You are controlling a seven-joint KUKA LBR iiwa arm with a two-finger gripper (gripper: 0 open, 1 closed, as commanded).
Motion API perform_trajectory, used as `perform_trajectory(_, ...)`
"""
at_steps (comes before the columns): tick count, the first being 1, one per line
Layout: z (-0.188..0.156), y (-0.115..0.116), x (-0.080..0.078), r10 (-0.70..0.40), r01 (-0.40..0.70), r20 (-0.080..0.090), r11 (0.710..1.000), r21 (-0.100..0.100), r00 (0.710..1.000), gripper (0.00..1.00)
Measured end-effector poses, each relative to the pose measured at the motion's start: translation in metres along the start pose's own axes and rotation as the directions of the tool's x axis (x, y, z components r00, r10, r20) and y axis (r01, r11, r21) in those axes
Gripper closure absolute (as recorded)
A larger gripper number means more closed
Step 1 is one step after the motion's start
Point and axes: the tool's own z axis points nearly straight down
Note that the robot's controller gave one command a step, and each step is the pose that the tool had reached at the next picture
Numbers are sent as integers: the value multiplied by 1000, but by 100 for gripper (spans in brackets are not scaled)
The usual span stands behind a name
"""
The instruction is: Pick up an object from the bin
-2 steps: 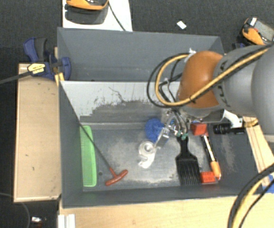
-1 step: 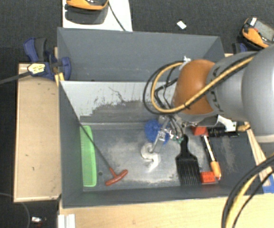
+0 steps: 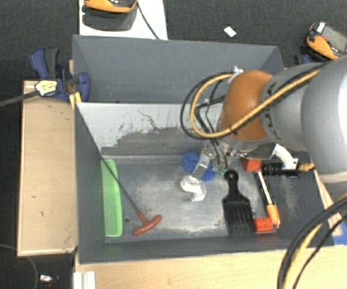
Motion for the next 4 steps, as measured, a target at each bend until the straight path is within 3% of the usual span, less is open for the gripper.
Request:
perform_trajectory(3, -18, 0, 0, -4, 4, 2, 1000, -1, 1000, 100)
perform_trajectory(4, -60, -1, 1, -7, 7, -5, 1000, 4, 1000, 100)
